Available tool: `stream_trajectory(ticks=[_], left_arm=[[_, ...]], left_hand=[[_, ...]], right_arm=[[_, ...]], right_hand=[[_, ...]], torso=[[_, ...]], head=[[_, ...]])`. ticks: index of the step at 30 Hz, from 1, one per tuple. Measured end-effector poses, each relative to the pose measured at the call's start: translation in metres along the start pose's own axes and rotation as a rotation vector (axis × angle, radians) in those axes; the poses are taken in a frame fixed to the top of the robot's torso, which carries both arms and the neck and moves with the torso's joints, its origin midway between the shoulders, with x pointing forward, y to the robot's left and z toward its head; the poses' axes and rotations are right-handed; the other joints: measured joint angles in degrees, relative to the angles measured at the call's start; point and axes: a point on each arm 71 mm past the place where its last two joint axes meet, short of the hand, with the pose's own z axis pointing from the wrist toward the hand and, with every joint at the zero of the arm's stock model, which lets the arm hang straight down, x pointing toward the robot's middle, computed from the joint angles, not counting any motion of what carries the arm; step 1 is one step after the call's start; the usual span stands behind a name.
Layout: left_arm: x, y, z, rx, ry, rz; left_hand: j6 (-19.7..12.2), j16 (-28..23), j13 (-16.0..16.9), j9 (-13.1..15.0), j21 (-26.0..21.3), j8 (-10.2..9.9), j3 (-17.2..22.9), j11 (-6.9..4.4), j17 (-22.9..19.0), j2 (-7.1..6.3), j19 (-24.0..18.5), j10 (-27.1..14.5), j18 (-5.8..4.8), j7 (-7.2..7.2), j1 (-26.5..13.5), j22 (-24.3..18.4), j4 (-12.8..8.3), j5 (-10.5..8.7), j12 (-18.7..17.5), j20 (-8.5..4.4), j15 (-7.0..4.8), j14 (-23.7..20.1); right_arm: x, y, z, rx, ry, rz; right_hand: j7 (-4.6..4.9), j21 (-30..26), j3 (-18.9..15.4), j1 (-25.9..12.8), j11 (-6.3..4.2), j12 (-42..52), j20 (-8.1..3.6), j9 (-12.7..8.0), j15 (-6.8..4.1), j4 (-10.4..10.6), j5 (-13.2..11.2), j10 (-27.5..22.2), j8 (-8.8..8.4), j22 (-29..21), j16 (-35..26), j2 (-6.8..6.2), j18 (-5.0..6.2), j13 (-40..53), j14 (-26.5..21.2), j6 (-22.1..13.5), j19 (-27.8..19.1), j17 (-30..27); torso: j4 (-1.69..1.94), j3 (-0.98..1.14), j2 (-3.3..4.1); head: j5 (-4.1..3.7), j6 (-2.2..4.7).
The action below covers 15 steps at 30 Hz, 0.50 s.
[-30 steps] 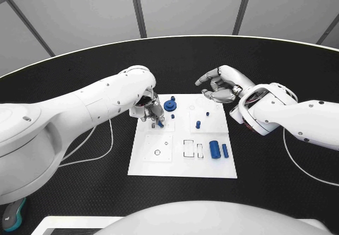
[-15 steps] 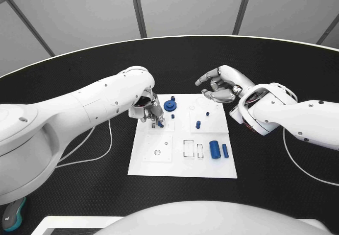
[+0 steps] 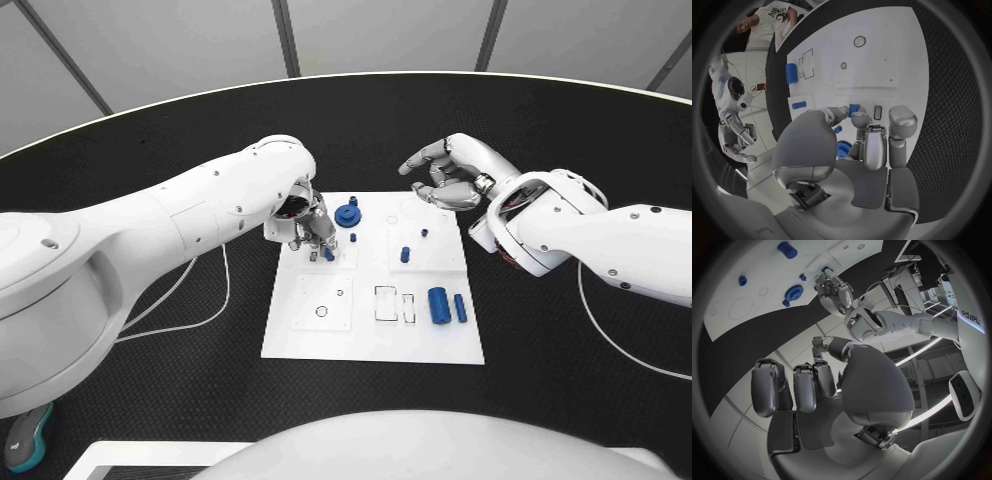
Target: Assemble the parts on the task board
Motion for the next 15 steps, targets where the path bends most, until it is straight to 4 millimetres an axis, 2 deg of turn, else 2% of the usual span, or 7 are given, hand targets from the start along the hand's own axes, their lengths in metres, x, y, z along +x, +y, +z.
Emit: stream_trajectory(ticks=[15], left_arm=[[0.0004, 0.0008, 0.0003, -0.006, 0.016, 0.017]], left_hand=[[-0.01, 0.0, 0.19, -0.12, 0.0, -0.19, -0.23, -0.21, -0.01, 0.26, 0.0, 0.21, 0.0, -0.01, 0.49, 0.21, -0.23, -0.04, 0.0, 0.0, 0.0, 0.0]], right_arm=[[-0.0001, -0.0001, -0.0001, 0.001, 0.0, 0.0]], right_hand=[[0.0, 0.0, 0.0, 0.0, 0.0, 0.0, 0.0, 0.01, 0.0, 0.0, 0.0, 0.0, 0.0, 0.0, 0.0, 0.0, 0.0, -0.01, 0.0, 0.0, 0.0, 0.04]], torso=[[-0.01, 0.0, 0.01]], head=[[-0.09, 0.0]])
